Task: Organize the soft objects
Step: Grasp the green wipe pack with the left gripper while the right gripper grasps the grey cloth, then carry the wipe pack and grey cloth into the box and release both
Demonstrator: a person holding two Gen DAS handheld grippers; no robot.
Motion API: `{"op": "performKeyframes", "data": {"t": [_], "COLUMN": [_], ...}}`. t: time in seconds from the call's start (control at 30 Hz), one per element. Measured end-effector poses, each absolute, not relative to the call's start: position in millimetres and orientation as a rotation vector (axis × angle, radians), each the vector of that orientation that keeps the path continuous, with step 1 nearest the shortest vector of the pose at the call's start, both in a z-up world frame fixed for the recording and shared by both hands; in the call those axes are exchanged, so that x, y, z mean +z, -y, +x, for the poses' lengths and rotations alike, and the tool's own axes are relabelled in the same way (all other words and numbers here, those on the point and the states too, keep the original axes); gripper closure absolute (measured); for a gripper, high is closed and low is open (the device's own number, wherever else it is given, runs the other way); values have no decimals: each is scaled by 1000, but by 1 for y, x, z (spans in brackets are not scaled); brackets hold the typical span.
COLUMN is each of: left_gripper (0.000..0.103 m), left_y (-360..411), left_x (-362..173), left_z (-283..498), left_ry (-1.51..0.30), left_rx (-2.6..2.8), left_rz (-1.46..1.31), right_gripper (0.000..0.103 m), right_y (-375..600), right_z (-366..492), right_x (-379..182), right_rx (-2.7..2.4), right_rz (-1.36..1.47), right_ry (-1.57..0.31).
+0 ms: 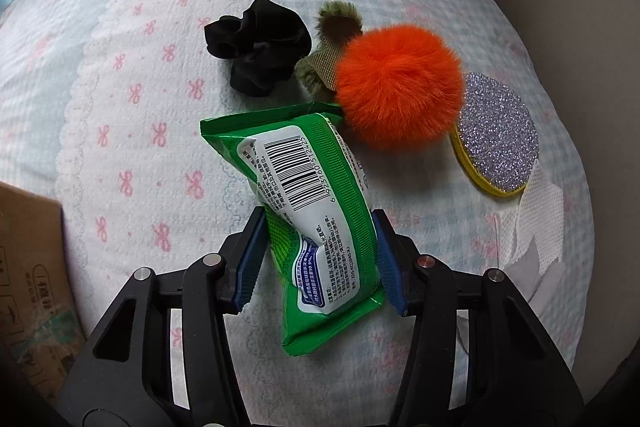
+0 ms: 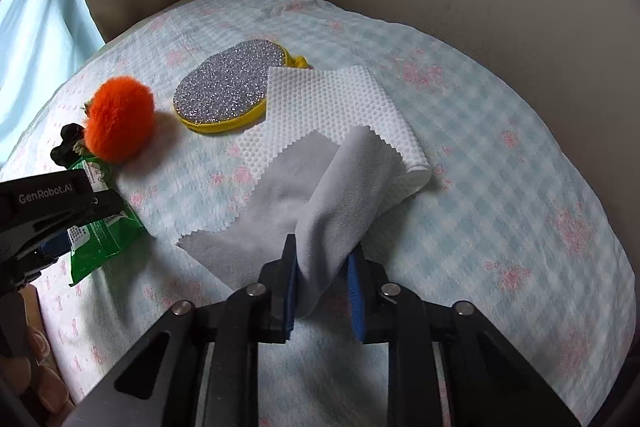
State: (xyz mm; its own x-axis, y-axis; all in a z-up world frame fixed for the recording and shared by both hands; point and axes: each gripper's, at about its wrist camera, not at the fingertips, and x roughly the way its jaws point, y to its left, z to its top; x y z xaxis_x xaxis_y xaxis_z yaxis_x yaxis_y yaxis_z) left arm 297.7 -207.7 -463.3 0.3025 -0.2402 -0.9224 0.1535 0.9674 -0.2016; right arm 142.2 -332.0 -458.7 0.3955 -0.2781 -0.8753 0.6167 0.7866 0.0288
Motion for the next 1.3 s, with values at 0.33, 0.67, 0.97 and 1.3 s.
{"op": "performKeyframes", "data": {"t": [0.33,0.67,0.97,1.3], "left_gripper": [61,61,61,61], "left_y": [209,205,186,142], "left_x": [-436,-388,-322,-233], "left_z": [290,271,245,207], "left_ry": [-1204,-1151,-1072,-978], "left_rx": [-273,-282,-272,-228], "left_rz": [-80,-107,-152,-225], "right_gripper": [90,90,90,90], "right_y": [334,333,325,303], "right_z": [136,129,122,122], "right_x": [-441,-401,-343,-254], "right_rx": [-571,-541,-472,-312], "right_rz": [386,366,319,249], "right_ry": [-1000,-939,-871,-802]}}
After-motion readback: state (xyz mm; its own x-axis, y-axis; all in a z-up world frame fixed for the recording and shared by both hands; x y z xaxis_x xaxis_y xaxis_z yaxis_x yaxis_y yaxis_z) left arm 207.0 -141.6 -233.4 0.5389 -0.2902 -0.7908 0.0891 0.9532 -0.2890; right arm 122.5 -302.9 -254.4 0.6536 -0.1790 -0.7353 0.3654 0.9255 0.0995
